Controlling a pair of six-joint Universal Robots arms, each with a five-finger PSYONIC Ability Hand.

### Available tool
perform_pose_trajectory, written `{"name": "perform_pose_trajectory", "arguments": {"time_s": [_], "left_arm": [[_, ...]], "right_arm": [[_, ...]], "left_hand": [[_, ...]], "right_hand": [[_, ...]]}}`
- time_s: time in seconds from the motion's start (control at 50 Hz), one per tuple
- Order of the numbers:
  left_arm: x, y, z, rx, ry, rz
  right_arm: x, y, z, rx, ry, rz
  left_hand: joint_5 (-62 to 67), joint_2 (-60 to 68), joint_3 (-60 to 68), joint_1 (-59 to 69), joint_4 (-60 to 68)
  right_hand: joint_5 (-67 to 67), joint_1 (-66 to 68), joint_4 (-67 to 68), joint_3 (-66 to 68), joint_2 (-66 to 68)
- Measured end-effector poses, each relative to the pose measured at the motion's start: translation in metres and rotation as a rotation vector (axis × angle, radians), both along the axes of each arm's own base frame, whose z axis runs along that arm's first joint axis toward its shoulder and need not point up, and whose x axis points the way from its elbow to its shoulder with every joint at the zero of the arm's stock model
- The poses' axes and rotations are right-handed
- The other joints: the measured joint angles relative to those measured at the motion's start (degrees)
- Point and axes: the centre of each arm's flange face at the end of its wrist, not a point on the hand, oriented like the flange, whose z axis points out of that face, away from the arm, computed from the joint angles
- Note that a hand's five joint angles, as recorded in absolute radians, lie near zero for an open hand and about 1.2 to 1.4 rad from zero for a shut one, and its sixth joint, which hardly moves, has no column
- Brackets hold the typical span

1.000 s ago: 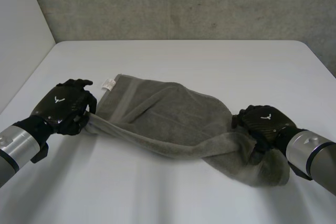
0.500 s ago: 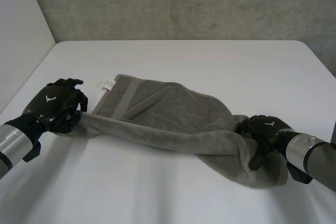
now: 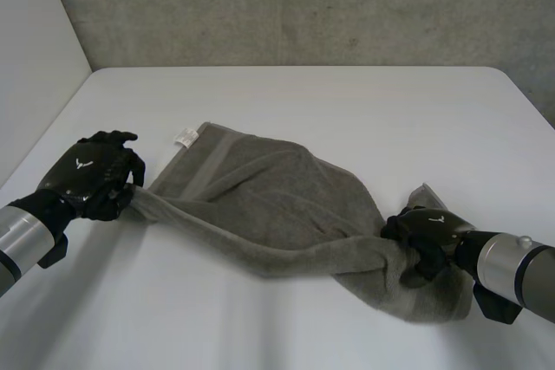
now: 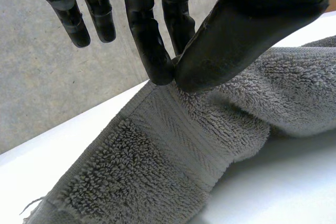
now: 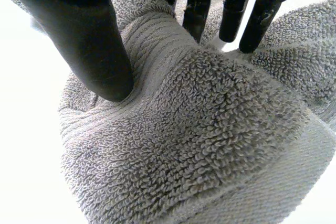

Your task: Fold the towel.

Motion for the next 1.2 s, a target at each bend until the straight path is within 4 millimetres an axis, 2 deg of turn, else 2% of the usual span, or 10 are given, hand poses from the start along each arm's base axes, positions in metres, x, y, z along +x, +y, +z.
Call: {"name": "perform_pose_trajectory", "arguments": {"time_s": [0.16,0.46,0.72,0.8,0.86,0.88,1.04,1.2], "left_arm": [[-0.001,0.000,-0.003,0.012,0.001,-0.002],[-0.001,0.001,-0.004,0.017,0.002,-0.003],[-0.001,0.001,-0.004,0.018,0.002,-0.004],[-0.001,0.001,-0.004,0.019,0.002,-0.004],[-0.001,0.001,-0.005,0.022,0.003,-0.004],[-0.001,0.001,-0.005,0.024,0.003,-0.004],[-0.001,-0.002,-0.017,0.064,0.003,-0.008],[-0.004,-0.006,-0.036,0.097,-0.051,-0.033]], "right_arm": [[-0.004,-0.001,0.010,-0.038,0.011,0.010],[-0.005,0.009,0.036,-0.126,0.009,0.018],[-0.002,0.017,0.032,-0.108,0.021,0.046],[-0.003,0.016,0.026,-0.095,0.037,0.058],[-0.004,0.013,0.021,-0.092,0.051,0.067],[-0.004,0.012,0.021,-0.094,0.053,0.068],[-0.009,0.003,0.022,-0.119,0.061,0.052],[-0.010,0.002,0.023,-0.116,0.043,0.054]], "left_hand": [[0.0,0.0,0.0,0.0,0.0],[0.0,0.0,0.0,0.0,0.0],[0.0,0.0,0.0,0.0,0.0],[0.0,0.0,0.0,0.0,0.0],[0.0,0.0,0.0,0.0,0.0],[0.0,0.0,0.0,0.0,0.0],[-0.2,-0.2,0.0,0.0,0.0],[-19.9,-19.4,0.0,-17.5,0.0]], "right_hand": [[-7.8,-7.7,0.0,0.0,-7.1],[-10.1,-9.7,0.0,0.0,-8.8],[-10.4,-9.9,0.0,0.0,-8.9],[2.6,3.2,0.0,0.0,4.0],[21.1,21.5,0.0,0.0,21.8],[22.8,22.9,0.0,0.0,22.7],[23.8,23.3,0.0,0.0,22.8],[23.8,23.3,0.0,0.0,22.8]]}}
